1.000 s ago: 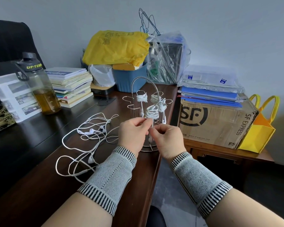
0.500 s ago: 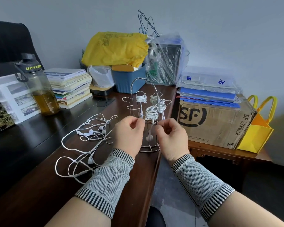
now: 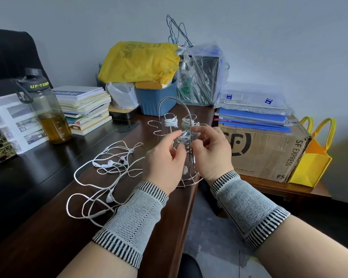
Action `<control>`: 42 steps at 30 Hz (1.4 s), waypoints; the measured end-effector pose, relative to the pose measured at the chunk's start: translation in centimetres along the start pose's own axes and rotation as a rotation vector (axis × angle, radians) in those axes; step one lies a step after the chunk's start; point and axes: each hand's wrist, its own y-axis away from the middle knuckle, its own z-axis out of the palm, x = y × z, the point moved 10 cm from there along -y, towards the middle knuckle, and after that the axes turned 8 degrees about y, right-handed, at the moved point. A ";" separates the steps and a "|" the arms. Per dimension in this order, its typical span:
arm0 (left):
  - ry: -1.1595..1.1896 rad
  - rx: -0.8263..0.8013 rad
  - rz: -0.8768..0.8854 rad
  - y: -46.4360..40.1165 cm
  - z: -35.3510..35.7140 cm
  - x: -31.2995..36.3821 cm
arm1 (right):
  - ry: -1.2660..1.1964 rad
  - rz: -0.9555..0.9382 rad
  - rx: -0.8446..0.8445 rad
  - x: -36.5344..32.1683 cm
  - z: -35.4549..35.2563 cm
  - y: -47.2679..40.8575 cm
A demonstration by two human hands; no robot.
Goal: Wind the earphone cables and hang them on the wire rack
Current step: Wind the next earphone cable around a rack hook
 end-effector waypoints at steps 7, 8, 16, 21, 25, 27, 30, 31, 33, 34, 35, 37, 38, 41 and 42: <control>0.093 0.128 0.024 -0.1 -1.6 -0.8 | -0.040 0.006 0.039 0.8 -0.3 1.0; 0.121 0.185 0.007 -0.2 -2.3 -1.3 | -0.033 0.011 0.037 1.1 -0.1 1.4; -0.503 -0.105 -0.291 -0.1 -1.2 -6.8 | 0.175 -0.026 -0.116 2.2 3.2 4.8; -0.601 -0.247 -0.320 0.2 0.0 -7.8 | 0.426 -0.139 -0.236 1.9 5.6 6.1; -0.696 -0.398 -0.220 0.5 1.3 -6.9 | 0.551 -0.084 -0.299 3.2 5.6 4.6; -0.698 -0.424 -0.152 0.7 1.5 -6.7 | 0.608 -0.120 -0.312 3.1 6.0 4.1; -0.630 -0.394 -0.076 1.1 1.3 -6.9 | 0.700 -0.292 -0.303 0.6 7.5 4.8; -0.578 -0.373 -0.061 0.9 1.1 -6.9 | 0.698 -0.342 -0.294 -0.3 8.1 5.0; -0.510 -0.320 -0.051 0.3 0.5 -7.2 | 0.707 -0.449 -0.285 -1.7 9.8 5.6; -0.510 -0.298 -0.047 -0.2 0.2 -7.0 | 0.712 -0.451 -0.289 -1.9 10.1 5.5; -0.519 -0.286 -0.051 -0.5 -0.1 -7.2 | 0.717 -0.442 -0.291 -2.0 10.3 5.4; -0.576 -0.298 -0.065 -0.7 -0.3 -8.0 | 0.759 -0.390 -0.302 -1.6 10.5 5.3; -0.612 -0.321 -0.079 -0.6 -0.2 -8.5 | 0.777 -0.364 -0.319 -1.4 10.4 5.4; -0.648 -0.377 -0.097 -0.1 0.3 -9.1 | 0.753 -0.285 -0.380 -0.4 10.1 5.6; -0.644 -0.386 -0.082 -0.1 0.5 -9.0 | 0.743 -0.278 -0.376 -0.3 9.9 5.6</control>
